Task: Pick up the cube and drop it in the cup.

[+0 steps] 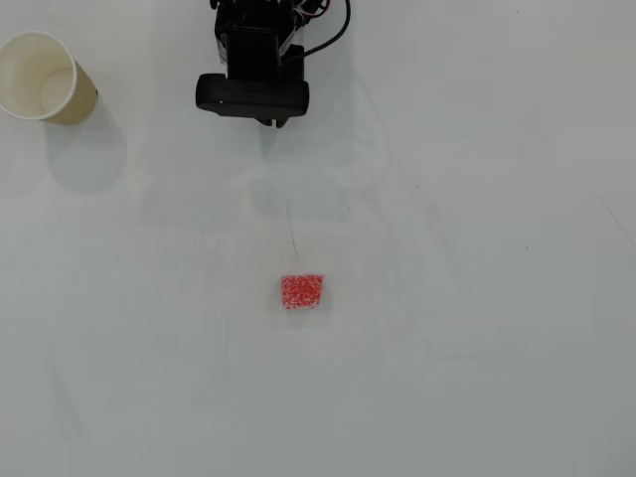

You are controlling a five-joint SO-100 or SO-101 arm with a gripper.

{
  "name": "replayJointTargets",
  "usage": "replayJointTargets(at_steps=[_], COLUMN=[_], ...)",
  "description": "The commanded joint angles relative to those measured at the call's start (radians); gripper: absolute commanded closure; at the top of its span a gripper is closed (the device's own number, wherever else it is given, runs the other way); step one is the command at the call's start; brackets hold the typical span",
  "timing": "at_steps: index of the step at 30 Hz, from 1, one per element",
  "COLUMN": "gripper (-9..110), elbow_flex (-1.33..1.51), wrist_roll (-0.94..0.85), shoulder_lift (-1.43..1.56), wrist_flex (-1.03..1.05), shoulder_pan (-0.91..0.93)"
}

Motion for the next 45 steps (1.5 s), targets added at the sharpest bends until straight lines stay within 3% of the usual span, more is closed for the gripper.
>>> replayJointTargets(at_steps=[1,36,45], gripper=[101,102,102], elbow_flex=[0.034,0.034,0.034], wrist_roll=[0.003,0.003,-0.003], shoulder_lift=[0.023,0.023,0.023], wrist_flex=[-0.012,-0.014,-0.149], shoulder_pan=[0.074,0.072,0.040])
